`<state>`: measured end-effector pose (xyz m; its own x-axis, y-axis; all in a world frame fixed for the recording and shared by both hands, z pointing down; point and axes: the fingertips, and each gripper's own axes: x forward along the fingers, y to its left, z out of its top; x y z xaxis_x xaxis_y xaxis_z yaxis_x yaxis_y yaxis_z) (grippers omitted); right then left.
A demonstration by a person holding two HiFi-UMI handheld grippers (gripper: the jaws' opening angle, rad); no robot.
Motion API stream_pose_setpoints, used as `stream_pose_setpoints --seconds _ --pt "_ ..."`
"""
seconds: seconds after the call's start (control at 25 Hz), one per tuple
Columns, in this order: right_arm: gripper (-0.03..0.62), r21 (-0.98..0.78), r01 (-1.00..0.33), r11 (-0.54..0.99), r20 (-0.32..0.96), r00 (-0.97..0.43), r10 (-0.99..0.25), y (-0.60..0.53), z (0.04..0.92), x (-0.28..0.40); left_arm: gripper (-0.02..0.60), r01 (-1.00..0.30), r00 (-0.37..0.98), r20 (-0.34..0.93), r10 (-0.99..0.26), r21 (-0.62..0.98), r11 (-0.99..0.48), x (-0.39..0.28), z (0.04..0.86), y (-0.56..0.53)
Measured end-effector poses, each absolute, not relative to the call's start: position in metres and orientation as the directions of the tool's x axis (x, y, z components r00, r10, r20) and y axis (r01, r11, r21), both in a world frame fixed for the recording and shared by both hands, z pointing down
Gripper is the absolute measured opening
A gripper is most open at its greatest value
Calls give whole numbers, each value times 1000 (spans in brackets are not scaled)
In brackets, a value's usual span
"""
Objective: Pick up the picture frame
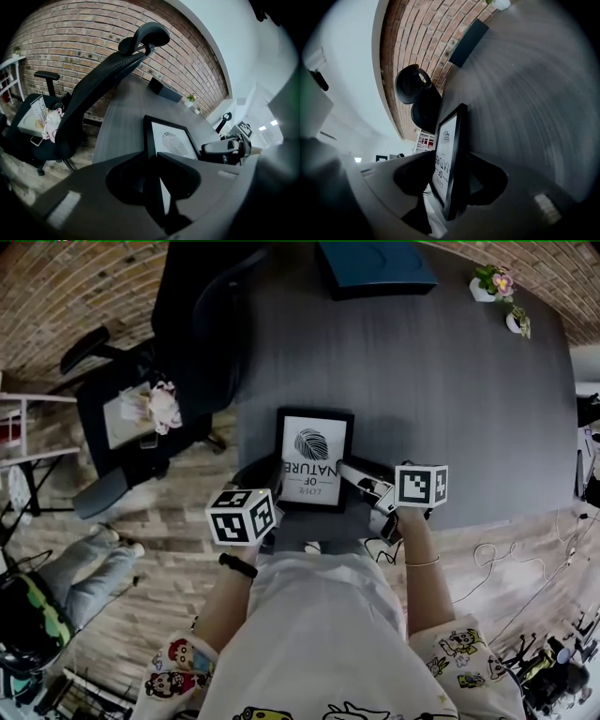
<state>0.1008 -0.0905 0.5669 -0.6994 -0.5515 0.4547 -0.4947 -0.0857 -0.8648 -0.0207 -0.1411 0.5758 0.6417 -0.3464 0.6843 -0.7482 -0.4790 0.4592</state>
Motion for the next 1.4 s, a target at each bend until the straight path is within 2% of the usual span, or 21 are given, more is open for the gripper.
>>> stream_pose_setpoints --seconds 0.4,0.6,1.0,1.24,1.4 --pt "195 -940 -335 -69 327 -822 -467 -98 559 91 81 -732 672 670 -316 534 -423 -23 577 -145" --pt "179 -977 -213 -27 202 -866 -457 -104 543 84 81 -720 687 664 -295 565 -404 -23 576 -146" --pt "172 -985 -172 8 152 -888 -435 -114 539 55 83 -677 731 646 -218 648 -350 -24 582 -143" --pt "128 -978 -209 -17 192 -860 -472 -116 547 54 86 -632 771 618 -154 716 -297 -23 585 -142" --pt "31 -975 -219 -35 207 -841 -499 -118 549 52 86 -630 774 615 -153 719 -294 -22 585 -141"
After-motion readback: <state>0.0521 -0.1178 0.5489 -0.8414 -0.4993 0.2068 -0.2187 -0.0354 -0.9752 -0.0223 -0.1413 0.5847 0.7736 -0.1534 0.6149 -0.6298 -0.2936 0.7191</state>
